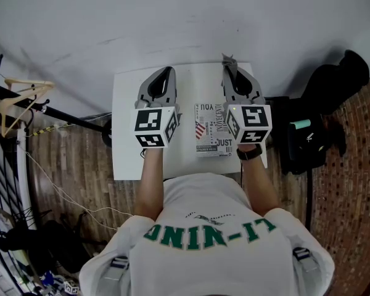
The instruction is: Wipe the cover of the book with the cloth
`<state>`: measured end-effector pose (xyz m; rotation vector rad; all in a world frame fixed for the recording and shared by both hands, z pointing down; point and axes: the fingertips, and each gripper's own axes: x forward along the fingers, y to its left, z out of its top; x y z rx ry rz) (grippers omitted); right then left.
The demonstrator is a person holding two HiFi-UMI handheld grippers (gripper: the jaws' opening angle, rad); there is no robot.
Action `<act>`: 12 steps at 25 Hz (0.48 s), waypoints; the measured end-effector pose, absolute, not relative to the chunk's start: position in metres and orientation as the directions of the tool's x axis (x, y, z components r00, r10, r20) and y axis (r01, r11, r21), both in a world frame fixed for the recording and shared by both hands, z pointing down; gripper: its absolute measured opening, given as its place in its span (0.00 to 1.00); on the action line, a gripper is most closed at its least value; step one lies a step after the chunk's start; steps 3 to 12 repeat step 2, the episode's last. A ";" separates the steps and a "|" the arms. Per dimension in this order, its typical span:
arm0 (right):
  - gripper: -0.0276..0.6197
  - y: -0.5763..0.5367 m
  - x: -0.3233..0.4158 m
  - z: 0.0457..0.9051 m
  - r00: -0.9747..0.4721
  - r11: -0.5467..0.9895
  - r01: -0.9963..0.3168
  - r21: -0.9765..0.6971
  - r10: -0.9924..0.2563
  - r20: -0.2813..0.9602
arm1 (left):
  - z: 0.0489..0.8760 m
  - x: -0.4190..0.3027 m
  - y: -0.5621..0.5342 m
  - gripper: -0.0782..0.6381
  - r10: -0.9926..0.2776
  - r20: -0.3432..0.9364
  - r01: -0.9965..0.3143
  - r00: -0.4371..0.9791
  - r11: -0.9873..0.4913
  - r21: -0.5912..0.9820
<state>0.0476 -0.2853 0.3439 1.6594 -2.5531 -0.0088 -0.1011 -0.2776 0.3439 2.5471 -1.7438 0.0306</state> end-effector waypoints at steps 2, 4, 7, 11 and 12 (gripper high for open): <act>0.11 -0.286 0.048 0.345 -0.399 0.404 -0.913 0.055 -0.913 0.079 | 0.346 -0.100 -0.279 0.13 -0.928 0.051 -0.930 0.368 -0.367 0.035; 0.11 -0.286 0.048 0.345 -0.399 0.404 -0.913 0.055 -0.913 0.079 | 0.346 -0.100 -0.279 0.13 -0.928 0.051 -0.930 0.368 -0.367 0.035; 0.11 -0.286 0.048 0.345 -0.399 0.404 -0.913 0.055 -0.913 0.079 | 0.346 -0.100 -0.279 0.13 -0.928 0.051 -0.930 0.368 -0.367 0.035; 0.11 -0.286 0.048 0.345 -0.399 0.404 -0.913 0.055 -0.913 0.079 | 0.346 -0.100 -0.279 0.13 -0.928 0.051 -0.930 0.368 -0.367 0.035; 0.11 -0.286 0.048 0.345 -0.399 0.404 -0.913 0.055 -0.913 0.079 | 0.346 -0.100 -0.279 0.13 -0.928 0.051 -0.930 0.368 -0.367 0.035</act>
